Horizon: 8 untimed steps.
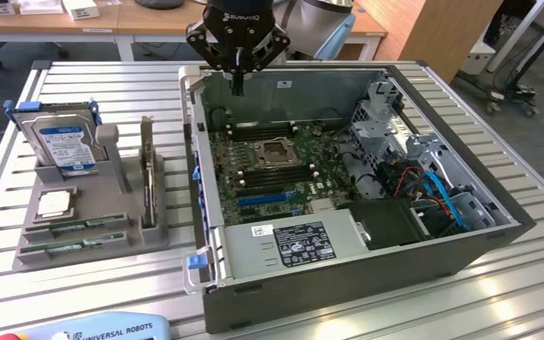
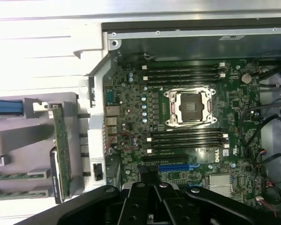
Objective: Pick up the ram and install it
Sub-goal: 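Reach for the ram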
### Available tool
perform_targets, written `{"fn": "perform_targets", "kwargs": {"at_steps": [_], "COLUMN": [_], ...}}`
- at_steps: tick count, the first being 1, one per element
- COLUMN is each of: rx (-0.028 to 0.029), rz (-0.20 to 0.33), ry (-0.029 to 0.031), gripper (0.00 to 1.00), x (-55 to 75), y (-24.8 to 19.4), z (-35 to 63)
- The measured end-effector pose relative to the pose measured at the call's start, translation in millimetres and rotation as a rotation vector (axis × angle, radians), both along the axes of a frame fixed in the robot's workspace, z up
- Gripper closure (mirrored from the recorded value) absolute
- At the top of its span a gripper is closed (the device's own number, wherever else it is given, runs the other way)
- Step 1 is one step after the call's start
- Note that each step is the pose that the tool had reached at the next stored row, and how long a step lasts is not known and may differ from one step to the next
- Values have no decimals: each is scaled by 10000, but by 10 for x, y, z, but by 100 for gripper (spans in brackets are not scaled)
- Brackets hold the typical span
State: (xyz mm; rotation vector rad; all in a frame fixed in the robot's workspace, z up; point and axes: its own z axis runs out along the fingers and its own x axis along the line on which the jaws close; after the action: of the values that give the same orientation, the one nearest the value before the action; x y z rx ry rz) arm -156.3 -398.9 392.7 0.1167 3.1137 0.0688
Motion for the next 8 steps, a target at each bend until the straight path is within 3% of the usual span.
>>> {"fn": "perform_targets", "kwargs": {"at_steps": [8], "rx": [0], "rz": [0], "ry": [1], "gripper": [90], "x": [-206], "y": [0], "z": [-2]}}
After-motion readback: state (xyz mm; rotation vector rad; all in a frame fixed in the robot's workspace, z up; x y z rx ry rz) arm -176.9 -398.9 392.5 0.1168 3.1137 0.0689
